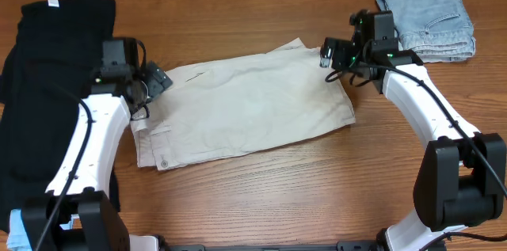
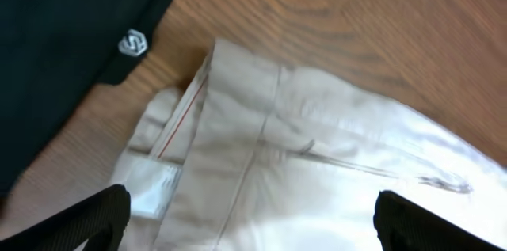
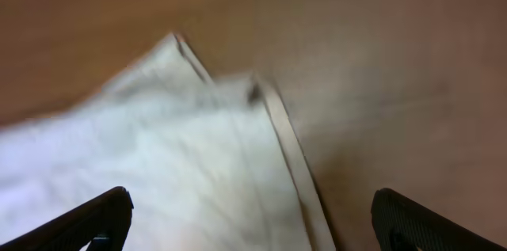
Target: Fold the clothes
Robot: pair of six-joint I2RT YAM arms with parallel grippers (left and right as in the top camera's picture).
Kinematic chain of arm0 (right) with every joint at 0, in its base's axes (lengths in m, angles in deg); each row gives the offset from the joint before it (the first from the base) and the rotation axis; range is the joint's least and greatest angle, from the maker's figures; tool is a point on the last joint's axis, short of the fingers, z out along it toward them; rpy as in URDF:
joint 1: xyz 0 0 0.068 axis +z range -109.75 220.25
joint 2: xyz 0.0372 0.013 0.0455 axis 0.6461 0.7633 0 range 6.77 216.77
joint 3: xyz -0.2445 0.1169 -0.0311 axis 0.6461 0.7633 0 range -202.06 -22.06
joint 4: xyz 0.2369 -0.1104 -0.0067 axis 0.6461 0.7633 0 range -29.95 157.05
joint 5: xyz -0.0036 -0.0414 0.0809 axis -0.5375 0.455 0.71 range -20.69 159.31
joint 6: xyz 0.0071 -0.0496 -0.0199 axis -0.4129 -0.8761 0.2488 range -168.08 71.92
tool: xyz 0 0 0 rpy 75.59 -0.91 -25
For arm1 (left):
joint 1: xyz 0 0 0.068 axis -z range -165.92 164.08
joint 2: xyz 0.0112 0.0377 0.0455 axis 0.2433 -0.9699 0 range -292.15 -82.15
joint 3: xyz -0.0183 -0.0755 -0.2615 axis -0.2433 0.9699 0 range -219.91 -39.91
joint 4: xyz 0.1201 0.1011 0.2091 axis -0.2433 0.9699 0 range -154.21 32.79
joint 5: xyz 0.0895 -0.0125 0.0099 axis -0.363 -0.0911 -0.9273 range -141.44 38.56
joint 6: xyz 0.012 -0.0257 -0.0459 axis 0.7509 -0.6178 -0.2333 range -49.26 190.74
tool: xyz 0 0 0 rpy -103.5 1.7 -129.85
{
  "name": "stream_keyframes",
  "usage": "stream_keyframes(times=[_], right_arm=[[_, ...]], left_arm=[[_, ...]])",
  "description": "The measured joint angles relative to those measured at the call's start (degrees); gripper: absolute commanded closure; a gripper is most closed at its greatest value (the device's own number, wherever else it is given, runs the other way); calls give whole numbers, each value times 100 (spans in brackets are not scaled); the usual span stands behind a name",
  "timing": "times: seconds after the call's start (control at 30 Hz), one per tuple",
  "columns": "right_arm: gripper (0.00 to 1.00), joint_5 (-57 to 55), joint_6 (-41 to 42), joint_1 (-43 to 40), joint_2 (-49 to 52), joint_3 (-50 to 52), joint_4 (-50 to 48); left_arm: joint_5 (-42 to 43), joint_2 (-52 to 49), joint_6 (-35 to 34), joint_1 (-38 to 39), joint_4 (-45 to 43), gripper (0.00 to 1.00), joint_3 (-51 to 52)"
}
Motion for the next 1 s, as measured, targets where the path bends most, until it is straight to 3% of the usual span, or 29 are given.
stream_keyframes(times=[0.27, 0.43, 0.6, 0.77, 1.0], right_arm=[[0, -48, 0, -2, 0, 15, 1497], [2, -50, 0, -2, 0, 400, 1384], [12, -31, 7, -2, 2, 1117, 337], [27, 184, 7, 0, 2, 1473, -90], [66, 321, 15, 0, 2, 1576, -387]], left_arm=[[415, 20, 627, 0, 2140, 0, -1727], [577, 35, 931, 0, 2310, 0, -1904], [614, 31, 1054, 0, 1976, 0, -1904], [614, 7, 1071, 0, 1884, 0, -1906], [616, -208, 1071, 0, 1812, 0, -1906]])
